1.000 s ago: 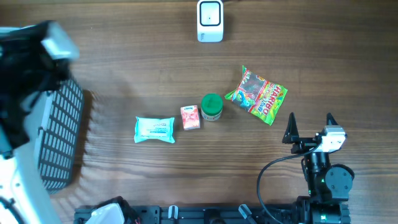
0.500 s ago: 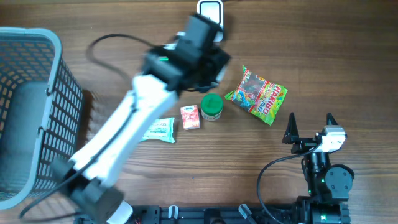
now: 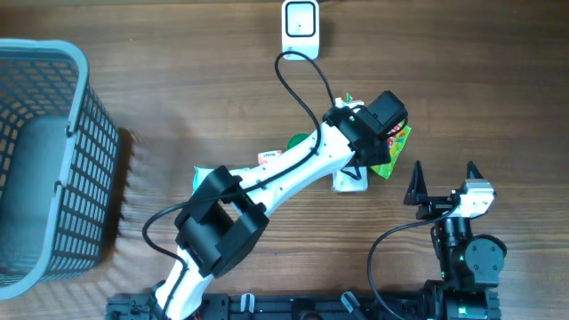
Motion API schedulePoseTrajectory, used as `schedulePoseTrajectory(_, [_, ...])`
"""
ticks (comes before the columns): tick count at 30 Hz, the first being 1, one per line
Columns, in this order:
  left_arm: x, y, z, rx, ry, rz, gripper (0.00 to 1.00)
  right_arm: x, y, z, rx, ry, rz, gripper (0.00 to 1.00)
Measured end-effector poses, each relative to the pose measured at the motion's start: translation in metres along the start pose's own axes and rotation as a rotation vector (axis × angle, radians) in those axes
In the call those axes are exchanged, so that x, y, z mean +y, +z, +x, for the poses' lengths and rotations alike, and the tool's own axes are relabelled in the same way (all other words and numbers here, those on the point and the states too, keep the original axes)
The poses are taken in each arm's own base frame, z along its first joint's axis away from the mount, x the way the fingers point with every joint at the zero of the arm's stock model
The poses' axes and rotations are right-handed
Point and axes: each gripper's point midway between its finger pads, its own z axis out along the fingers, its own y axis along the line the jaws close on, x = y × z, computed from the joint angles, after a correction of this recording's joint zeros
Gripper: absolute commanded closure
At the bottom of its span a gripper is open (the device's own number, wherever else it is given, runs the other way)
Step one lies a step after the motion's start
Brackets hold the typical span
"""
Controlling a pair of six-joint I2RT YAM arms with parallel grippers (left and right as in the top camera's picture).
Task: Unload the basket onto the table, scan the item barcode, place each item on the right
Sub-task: 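Place the plaster box right of the jar with the left gripper, then move the right gripper to the white plaster box and grasp it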
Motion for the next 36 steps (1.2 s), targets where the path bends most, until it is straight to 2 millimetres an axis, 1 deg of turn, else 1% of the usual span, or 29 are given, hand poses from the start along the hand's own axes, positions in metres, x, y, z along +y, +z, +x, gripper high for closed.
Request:
schedulePoseTrajectory(4, [0.002, -0.002, -0.006, -0.023, 0.09, -0.014, 0.0, 0.0, 0.0, 0.0, 0.0, 0.0, 0.0, 0.0])
schedulePoseTrajectory(5, [0.003, -0.006, -0.014, -0.046, 0.109, -0.021, 0.0, 0.0, 0.0, 0.0, 0.0, 0.0, 0.0, 0.0])
schedulePoseTrajectory(7, [0.004, -0.026, -0.044, -0.12, 0.119, -0.019, 0.0, 0.0, 0.0, 0.0, 0.0, 0.0, 0.0, 0.0])
schedulePoseTrajectory(8, [0.011, -0.044, -0.063, -0.164, 0.113, -0.022, 0.0, 0.0, 0.0, 0.0, 0.0, 0.0, 0.0, 0.0])
schedulePoseTrajectory(9, [0.019, -0.066, -0.086, -0.219, 0.095, -0.024, 0.0, 0.0, 0.0, 0.0, 0.0, 0.0, 0.0, 0.0])
schedulePoseTrajectory(11, [0.043, -0.118, -0.133, -0.345, 0.052, -0.023, 0.0, 0.0, 0.0, 0.0, 0.0, 0.0, 0.0, 0.0])
schedulePoseTrajectory(12, [0.052, -0.138, -0.149, -0.398, 0.036, -0.023, 0.0, 0.0, 0.0, 0.0, 0.0, 0.0, 0.0, 0.0])
schedulePoseTrajectory(13, [0.068, -0.166, -0.169, -0.466, 0.016, -0.037, 0.0, 0.0, 0.0, 0.0, 0.0, 0.0, 0.0, 0.0])
schedulePoseTrajectory(14, [0.089, -0.211, -0.195, -0.58, -0.018, -0.05, 0.0, 0.0, 0.0, 0.0, 0.0, 0.0, 0.0, 0.0])
schedulePoseTrajectory(16, [0.114, -0.273, -0.22, -0.729, -0.059, -0.071, 0.0, 0.0, 0.0, 0.0, 0.0, 0.0, 0.0, 0.0])
schedulePoseTrajectory(17, [0.128, -0.318, -0.233, -0.84, -0.091, -0.079, 0.0, 0.0, 0.0, 0.0, 0.0, 0.0, 0.0, 0.0])
schedulePoseTrajectory(18, [0.144, -0.369, -0.242, -0.966, -0.137, -0.083, 0.0, 0.0, 0.0, 0.0, 0.0, 0.0, 0.0, 0.0])
schedulePoseTrajectory(21, [0.186, -0.482, -0.247, -1.241, -0.259, -0.073, 0.0, 0.0, 0.0, 0.0, 0.0, 0.0, 0.0, 0.0])
schedulePoseTrajectory(23, [0.22, -0.546, -0.237, -1.402, -0.351, -0.079, 0.0, 0.0, 0.0, 0.0, 0.0, 0.0, 0.0, 0.0])
schedulePoseTrajectory(24, [0.239, -0.576, -0.227, -1.476, -0.398, -0.088, 0.0, 0.0, 0.0, 0.0, 0.0, 0.0, 0.0, 0.0])
schedulePoseTrajectory(26, [0.275, -0.611, -0.204, -1.552, -0.471, -0.148, 0.0, 0.0, 0.0, 0.0, 0.0, 0.0, 0.0, 0.0])
schedulePoseTrajectory(27, [0.289, -0.617, -0.196, -1.558, -0.494, -0.186, 0.0, 0.0, 0.0, 0.0, 0.0, 0.0, 0.0, 0.01])
schedulePoseTrajectory(28, [0.296, -0.619, -0.193, -1.559, -0.508, -0.207, 0.0, 0.0, 0.0, 0.0, 0.0, 0.0, 0.0, 0.0])
schedulePoseTrajectory(29, [0.311, -0.621, -0.19, -1.559, -0.533, -0.252, 0.0, 0.0, 0.0, 0.0, 0.0, 0.0, 0.0, 0.0])
schedulePoseTrajectory(30, [0.323, -0.618, -0.192, -1.554, -0.551, -0.289, 0.0, 0.0, 0.0, 0.0, 0.0, 0.0, 0.0, 0.0])
schedulePoseTrajectory(32, [0.339, -0.598, -0.202, -1.506, -0.565, -0.352, 0.0, 0.0, 0.0, 0.0, 0.0, 0.0, 0.0, 0.0])
schedulePoseTrajectory(33, [0.344, -0.585, -0.208, -1.476, -0.566, -0.375, 0.0, 0.0, 0.0, 0.0, 0.0, 0.005, 0.0, 0.0])
schedulePoseTrajectory(35, [0.35, -0.557, -0.218, -1.417, -0.552, -0.405, 0.0, 0.0, 0.0, 0.0, 0.0, 0.072, 0.0, 0.0])
schedulePoseTrajectory(36, [0.352, -0.544, -0.219, -1.389, -0.543, -0.414, 0.0, 0.0, 0.0, 0.0, 0.0, 0.116, -0.001, 0.0])
